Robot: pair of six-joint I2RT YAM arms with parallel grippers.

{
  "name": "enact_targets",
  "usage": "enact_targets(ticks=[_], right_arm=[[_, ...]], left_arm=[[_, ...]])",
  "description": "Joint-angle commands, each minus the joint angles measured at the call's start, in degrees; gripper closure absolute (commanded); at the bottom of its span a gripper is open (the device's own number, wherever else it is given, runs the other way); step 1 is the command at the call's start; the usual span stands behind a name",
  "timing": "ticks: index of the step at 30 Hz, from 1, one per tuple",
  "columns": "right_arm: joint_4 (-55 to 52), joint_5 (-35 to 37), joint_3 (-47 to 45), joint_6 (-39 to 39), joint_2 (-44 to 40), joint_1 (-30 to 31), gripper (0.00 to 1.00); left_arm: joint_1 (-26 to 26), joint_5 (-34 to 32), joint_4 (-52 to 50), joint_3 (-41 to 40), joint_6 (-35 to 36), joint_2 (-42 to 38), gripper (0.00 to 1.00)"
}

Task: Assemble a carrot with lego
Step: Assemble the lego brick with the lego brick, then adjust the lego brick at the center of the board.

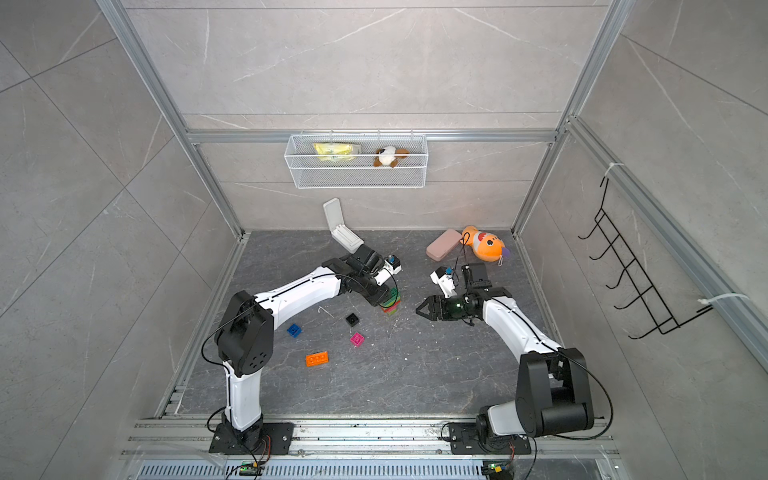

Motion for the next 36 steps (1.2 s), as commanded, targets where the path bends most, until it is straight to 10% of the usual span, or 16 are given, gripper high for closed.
enact_targets(ticks=[1,12,27,36], right_arm=[[-0.5,-0.2,-0.2,0.2,0.3,0.1,0.35],[-0.5,-0.6,0.0,0.1,0.4,0.0,0.35],[0.2,13.3,1.6,2.2,-3.3,12.9,0.31],[6.3,8.5,12.1,5.8,8.2,13.0,0.22]], left_arm=[[0.5,-0.6,-3.4,3.9,1.1,0.7,0.55],[0.7,0.7,-1.0,5.5,0.0,-1.5,0.52],[9.7,-3.6,27.0,-36.9,-21.3,-32.5,0.49],[9.7,-7.1,26.0,-40.3,-21.4,-34.0,0.49]])
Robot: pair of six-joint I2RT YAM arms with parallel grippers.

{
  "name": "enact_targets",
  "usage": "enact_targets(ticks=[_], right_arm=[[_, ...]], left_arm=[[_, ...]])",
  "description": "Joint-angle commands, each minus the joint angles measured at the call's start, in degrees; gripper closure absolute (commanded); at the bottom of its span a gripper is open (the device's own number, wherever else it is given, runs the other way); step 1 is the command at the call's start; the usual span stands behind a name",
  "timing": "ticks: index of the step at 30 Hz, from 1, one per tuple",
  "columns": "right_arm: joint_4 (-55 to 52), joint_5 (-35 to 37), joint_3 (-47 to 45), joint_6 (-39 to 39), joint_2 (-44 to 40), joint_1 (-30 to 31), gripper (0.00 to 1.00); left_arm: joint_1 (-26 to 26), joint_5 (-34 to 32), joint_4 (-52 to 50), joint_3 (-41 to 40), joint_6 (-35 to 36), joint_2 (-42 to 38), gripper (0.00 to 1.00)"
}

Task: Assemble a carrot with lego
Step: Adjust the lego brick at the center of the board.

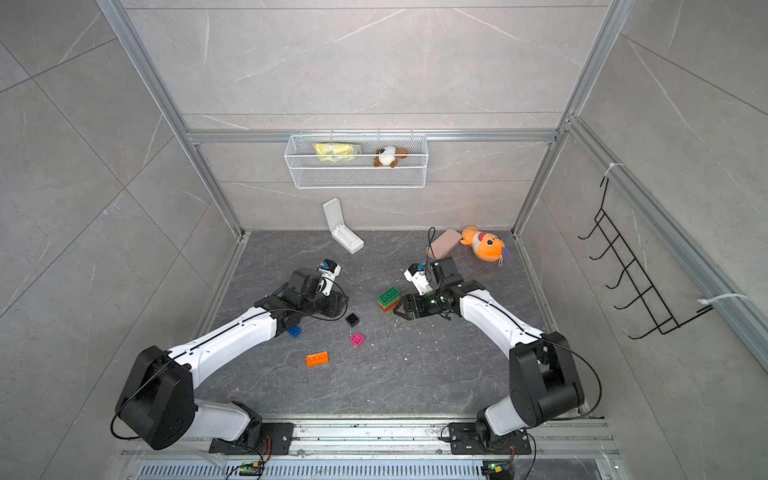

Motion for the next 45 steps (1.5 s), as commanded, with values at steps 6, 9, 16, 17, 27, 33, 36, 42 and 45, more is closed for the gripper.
enact_targets(ticks=[6,9,16,17,27,33,36,42,45], right_arm=[[0.8,1.4,12.3,2.9,9.7,-0.1,0.22],[-0.1,-0.5,15.7,2.7,12.8,-0.1,0.22],[-1.3,-3.7,17.0,2.7,16.0,0.0,0.23],[-1.5,-4.3,16.8,2.5,16.1,0.0,0.24],[-0.5,-6.8,13.0,2.9,15.1,-0.1,0.27],[-0.2,-6.9,11.2,3.1,14.1,0.0,0.27],[0.1,-7.1,10.1,3.4,13.2,0.1,0.28],[-0.8,-4.8,8.1,3.4,11.2,0.0,0.26],[-2.8,-2.6,8.7,2.1,10.0,-0.8,0.24]], left_arm=[[-0.1,-0.8,2.3,-0.3,-1.8,0.9,0.48],[-0.1,-1.0,2.5,-0.9,-2.0,0.6,0.49],[-0.1,-2.6,2.1,-1.9,-2.4,0.2,0.48],[-0.1,-2.7,2.0,-1.9,-2.6,0.2,0.48],[-0.2,-0.6,1.5,-5.2,-5.1,0.2,0.49],[-0.2,-0.4,1.6,-5.1,-5.5,0.6,0.49],[-0.2,0.0,1.5,-5.1,-5.5,1.2,0.48],[-1.6,0.6,1.6,-5.6,-4.9,1.6,0.47],[-2.6,0.3,1.5,-5.9,-3.9,1.9,0.45]])
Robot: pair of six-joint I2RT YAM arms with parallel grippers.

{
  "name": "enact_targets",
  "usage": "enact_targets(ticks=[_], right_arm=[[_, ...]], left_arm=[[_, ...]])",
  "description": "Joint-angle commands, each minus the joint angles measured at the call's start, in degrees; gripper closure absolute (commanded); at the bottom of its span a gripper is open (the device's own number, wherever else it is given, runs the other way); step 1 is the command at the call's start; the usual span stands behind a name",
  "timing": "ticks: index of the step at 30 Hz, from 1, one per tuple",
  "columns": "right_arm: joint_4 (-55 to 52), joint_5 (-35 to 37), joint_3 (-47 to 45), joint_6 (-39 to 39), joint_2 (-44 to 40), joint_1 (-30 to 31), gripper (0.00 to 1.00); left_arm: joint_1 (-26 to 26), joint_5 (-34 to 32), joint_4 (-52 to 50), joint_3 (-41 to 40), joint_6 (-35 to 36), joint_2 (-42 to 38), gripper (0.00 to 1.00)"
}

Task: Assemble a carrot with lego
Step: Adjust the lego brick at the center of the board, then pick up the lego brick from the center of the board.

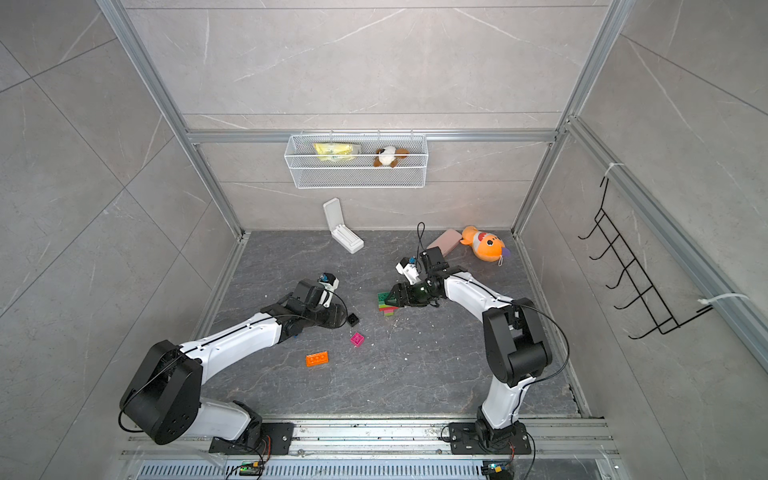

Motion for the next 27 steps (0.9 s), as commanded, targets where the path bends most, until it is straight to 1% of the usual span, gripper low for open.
enact_targets(ticks=[1,5,9,16,27], right_arm=[[-2.4,1.9,0.1,-1.1,-3.5,-1.3,0.23],[-3.1,1.7,-0.4,-2.1,-6.1,-3.4,0.23],[-4.1,1.3,-0.6,-3.0,-6.6,-4.2,0.23],[-3.2,0.2,-2.2,-3.1,-6.3,-4.4,0.24],[-3.0,-0.2,-2.9,-3.4,-5.9,-4.5,0.25]], left_arm=[[-1.4,0.7,0.9,0.0,1.4,0.7,0.44],[-3.0,-0.7,-0.3,1.5,4.6,4.3,0.39],[-3.4,-1.3,-1.8,4.6,7.8,9.4,0.35],[-3.4,-1.7,-4.9,9.8,11.5,15.8,0.34],[-3.3,-0.6,-6.6,12.3,13.1,19.4,0.48]])
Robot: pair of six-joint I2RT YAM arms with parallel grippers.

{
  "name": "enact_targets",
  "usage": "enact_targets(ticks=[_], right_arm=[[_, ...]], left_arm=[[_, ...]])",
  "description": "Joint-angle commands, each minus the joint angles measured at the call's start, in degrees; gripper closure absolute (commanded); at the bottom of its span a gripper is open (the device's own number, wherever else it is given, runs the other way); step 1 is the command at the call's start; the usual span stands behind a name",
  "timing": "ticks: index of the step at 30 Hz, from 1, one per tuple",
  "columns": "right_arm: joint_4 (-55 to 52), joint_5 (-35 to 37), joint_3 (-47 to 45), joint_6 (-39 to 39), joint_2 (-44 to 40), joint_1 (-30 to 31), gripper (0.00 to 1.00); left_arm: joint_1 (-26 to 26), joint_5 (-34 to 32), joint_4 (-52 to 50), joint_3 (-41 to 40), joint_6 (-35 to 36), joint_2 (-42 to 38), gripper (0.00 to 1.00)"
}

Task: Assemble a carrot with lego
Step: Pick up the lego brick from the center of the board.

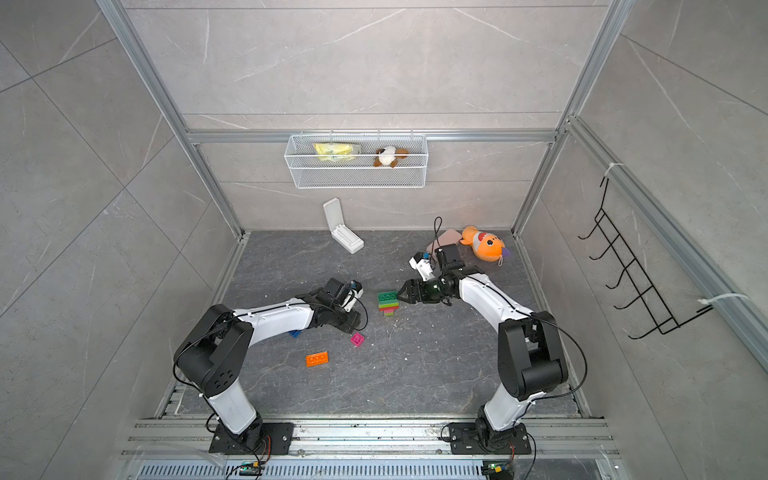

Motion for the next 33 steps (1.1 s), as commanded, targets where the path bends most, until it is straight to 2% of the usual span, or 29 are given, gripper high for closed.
enact_targets(ticks=[1,8,19,27,33], right_arm=[[-0.9,-0.9,-0.9,-1.3,-0.2,0.0,0.25],[-0.9,-1.1,-1.5,-1.3,-0.3,-0.1,0.26],[-0.5,-1.4,-2.2,-1.4,0.0,-0.1,0.27],[-1.9,0.3,-2.7,-2.1,-1.5,0.0,0.27],[-4.8,3.3,-3.8,-3.5,-5.1,-0.1,0.27]], left_arm=[[0.1,0.0,-1.7,1.9,1.7,0.9,0.49],[0.7,0.3,-1.5,2.2,1.7,1.2,0.58],[0.7,0.7,-1.0,2.7,1.4,1.3,0.56],[0.7,0.8,-0.8,3.0,1.3,1.3,0.71],[0.7,-1.3,-1.6,3.7,3.4,-3.8,0.79]])
